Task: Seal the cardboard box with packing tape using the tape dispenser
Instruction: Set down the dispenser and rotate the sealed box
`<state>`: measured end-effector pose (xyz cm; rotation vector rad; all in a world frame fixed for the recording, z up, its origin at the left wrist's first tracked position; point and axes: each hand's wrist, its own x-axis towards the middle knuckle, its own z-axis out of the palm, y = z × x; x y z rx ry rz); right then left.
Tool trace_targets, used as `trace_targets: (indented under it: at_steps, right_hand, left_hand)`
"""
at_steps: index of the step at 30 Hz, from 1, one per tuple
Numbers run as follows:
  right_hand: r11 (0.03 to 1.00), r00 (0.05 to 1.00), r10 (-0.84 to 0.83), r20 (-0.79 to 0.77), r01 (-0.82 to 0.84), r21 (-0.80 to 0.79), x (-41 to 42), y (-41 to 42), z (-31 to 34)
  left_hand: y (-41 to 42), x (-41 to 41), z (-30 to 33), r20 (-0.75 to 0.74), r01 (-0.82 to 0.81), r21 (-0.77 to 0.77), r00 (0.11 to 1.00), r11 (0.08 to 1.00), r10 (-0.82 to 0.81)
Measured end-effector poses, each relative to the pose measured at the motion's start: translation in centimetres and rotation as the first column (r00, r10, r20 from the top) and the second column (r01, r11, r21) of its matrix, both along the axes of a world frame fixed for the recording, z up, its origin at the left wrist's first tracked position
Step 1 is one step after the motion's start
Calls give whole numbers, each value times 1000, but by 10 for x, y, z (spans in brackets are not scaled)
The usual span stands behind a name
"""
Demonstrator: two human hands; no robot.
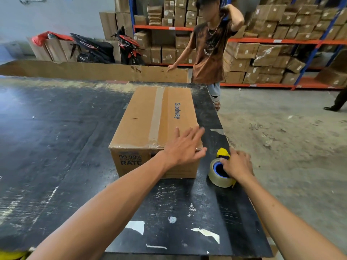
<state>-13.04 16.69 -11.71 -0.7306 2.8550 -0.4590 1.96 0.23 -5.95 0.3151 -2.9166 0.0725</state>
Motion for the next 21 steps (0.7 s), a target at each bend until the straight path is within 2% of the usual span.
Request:
trace_targets:
  at_steps: [2,4,6,8,11,12,15,18,21]
  right_hand:
    - [982,985,167,-51,-171,-79,1,-17,19]
    - [944,942,317,-110,-324,-61,1,-38,41]
    - [900,894,431,-120,-436,-16,0,-58,57]
    - [863,864,504,-12,-504,-43,0,-73,68]
    - [873,853,486,189,-466,-142,5,-83,77]
    - [891,862,449,236,-412,-190,6,-83,81]
    - [924,820,368,438,-269,-271,9,-81,88]
    - [907,755,419,504,-330,-261,19,-89,87]
    - [921,819,382,428,-301,-246,19,-106,91]
  left_hand:
    - [2,-2,3,4,-181,98,983,979,182]
    - [1,-3,4,46,-308,132,952,942,304]
    - [0,-2,4,97,-351,160,936,923,339]
    - [-1,-2,9,143,-326,202,943,923,302]
    - [-23,12,36,223,-244,326,959,913,177]
    - [-40,23,44,237,-243,313,956,918,173]
    - [-91,65,42,306,-361,108,899,926,315]
    - [-104,83,25,305,-461,140,862,876,405]
    - [-100,77,27,300,-493,145,848,858,436]
